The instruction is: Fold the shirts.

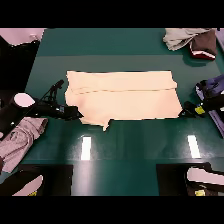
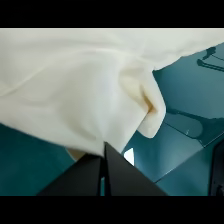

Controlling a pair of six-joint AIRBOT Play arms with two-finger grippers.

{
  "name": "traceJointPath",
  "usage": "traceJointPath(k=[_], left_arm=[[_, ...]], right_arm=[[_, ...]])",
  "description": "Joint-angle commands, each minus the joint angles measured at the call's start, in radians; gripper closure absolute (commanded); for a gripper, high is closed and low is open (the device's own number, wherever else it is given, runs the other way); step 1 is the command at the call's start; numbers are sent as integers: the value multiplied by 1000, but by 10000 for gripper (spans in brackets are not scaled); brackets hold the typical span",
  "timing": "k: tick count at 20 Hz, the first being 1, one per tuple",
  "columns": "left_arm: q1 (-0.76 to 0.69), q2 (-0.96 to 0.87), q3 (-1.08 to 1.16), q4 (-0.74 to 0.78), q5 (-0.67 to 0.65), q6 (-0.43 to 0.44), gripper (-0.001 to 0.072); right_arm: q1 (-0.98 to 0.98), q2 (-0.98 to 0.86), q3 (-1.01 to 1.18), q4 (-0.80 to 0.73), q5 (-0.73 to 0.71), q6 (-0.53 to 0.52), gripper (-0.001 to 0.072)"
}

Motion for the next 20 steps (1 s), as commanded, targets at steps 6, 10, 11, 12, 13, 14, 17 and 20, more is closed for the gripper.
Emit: traceJointPath(k=[6,10,11,12,13,14,17,20], left_arm=[[0,299,0,113,-270,-138,687],[0,320,0,114,-317,-136,686],[0,320,0,114,-278,-136,686],[0,320,0,118,-231,-135,686],[0,320,0,125,-171,-135,686],[0,320,0,142,-116,-135,686],[0,303,0,234,15,-139,686],[0,230,0,244,117,-137,686]], right_arm=[[-74,300,0,-73,171,2,696],[-77,379,0,-60,174,9,696],[-77,384,0,-57,164,9,696],[-77,380,0,-35,150,9,696],[-77,370,0,2,131,8,696],[-77,357,0,46,108,8,696],[-61,314,1,120,7,8,696],[6,249,46,118,-65,8,696]])
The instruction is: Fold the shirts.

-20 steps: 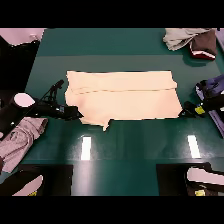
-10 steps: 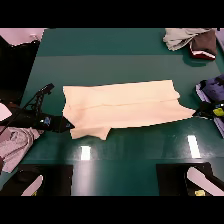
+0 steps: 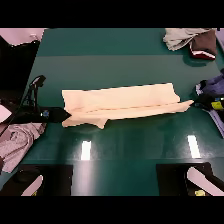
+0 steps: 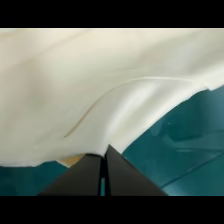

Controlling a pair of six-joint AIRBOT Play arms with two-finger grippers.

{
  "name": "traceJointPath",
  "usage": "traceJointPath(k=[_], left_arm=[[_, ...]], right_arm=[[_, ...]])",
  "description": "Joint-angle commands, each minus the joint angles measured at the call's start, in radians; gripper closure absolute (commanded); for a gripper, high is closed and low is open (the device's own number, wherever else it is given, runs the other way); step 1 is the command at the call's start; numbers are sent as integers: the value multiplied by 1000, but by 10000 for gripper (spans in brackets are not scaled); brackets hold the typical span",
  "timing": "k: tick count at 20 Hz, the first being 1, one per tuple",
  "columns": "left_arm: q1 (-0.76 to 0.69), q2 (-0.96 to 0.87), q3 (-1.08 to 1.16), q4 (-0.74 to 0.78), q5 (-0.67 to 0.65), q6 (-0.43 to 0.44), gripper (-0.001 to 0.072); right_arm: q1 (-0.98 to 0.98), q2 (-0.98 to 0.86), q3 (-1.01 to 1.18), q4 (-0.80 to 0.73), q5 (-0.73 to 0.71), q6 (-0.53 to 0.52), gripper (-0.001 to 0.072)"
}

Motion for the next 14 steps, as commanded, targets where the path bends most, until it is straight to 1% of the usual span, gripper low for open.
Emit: traceJointPath(k=[1,8,11,14], left_arm=[[0,-74,0,38,162,2,686],[0,-245,1,37,516,1,685],[0,-280,2,31,613,-2,685],[0,-298,3,29,673,-3,684]], right_arm=[[70,-74,54,32,-104,-2,696],[215,-332,281,25,-225,-1,695],[246,-437,357,25,-222,11,694],[261,-517,401,29,-228,33,692]])
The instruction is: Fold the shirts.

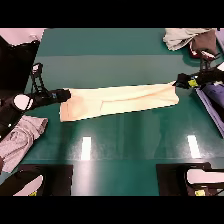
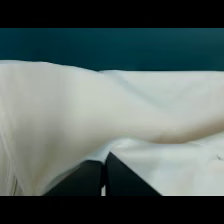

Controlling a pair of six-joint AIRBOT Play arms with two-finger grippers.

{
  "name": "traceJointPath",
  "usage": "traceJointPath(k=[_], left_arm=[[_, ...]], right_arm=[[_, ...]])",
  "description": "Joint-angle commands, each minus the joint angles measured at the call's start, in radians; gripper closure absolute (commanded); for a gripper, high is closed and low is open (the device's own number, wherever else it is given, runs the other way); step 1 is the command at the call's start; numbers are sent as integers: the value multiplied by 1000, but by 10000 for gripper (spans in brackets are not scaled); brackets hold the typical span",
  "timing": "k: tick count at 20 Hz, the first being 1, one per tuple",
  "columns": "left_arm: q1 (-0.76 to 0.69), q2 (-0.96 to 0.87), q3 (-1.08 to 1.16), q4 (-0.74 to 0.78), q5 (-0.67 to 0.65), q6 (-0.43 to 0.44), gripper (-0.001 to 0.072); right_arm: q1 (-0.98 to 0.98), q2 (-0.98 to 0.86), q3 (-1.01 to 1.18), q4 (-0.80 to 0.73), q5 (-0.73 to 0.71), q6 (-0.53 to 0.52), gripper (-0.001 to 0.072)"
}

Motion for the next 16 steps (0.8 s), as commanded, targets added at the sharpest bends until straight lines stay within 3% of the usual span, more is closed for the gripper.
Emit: traceJointPath(k=[1,2,3,4,5,10,11,12,16], left_arm=[[1,-31,2,-2,113,-20,683],[1,-33,4,-2,122,-47,553],[1,-34,8,-2,125,-55,259],[1,-34,17,-2,120,-54,205],[1,-34,31,0,111,-52,209],[1,-34,87,3,-31,-49,214],[1,-34,87,3,-67,-48,399],[1,-34,87,3,-106,-30,679],[1,-34,87,3,-183,-16,685]], right_arm=[[24,-99,64,4,-11,19,690],[24,-116,78,10,-8,19,677],[24,-126,93,11,-3,19,539],[24,-132,114,11,5,19,282],[20,-133,136,11,19,19,173],[-86,-134,230,10,208,-4,172],[-115,-139,230,11,239,-8,172],[-148,-154,230,10,271,-11,172],[-210,-254,230,13,357,-11,173]])
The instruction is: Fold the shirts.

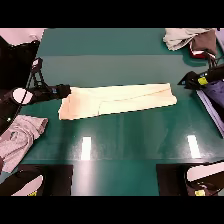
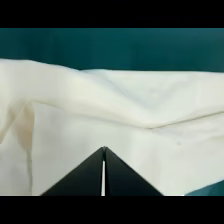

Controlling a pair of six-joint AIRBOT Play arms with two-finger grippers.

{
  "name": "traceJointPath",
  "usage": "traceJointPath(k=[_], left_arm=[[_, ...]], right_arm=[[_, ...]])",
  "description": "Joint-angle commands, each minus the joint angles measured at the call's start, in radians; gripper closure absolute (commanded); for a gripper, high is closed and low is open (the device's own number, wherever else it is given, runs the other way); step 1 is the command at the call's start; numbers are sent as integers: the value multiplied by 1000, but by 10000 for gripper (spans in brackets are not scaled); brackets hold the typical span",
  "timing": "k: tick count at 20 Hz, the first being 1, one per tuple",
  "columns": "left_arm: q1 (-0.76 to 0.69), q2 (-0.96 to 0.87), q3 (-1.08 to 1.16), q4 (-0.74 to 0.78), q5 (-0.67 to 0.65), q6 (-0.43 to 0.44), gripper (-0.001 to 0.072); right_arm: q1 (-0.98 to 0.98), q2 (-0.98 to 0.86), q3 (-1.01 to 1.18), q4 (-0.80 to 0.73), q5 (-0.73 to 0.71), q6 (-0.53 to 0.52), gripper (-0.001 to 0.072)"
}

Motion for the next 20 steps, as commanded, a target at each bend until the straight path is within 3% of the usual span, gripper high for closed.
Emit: traceJointPath(k=[1,5,9,13,14,16,20], left_arm=[[0,-1,4,-1,-90,11,685],[0,-1,4,-1,-143,11,685],[0,-1,3,-2,-163,11,685],[0,-1,3,-2,-201,8,685],[0,-1,3,-3,-208,-1,685],[0,-1,3,-14,-208,-19,685],[0,-2,5,-92,-189,-23,687]], right_arm=[[-43,-82,6,5,91,-6,173],[-32,-163,6,171,103,-58,179],[6,-199,6,177,106,-66,189],[61,-219,6,177,94,-100,280],[71,-219,6,185,91,-122,356],[76,-218,6,232,93,-187,697],[75,-179,7,299,95,-217,694]])
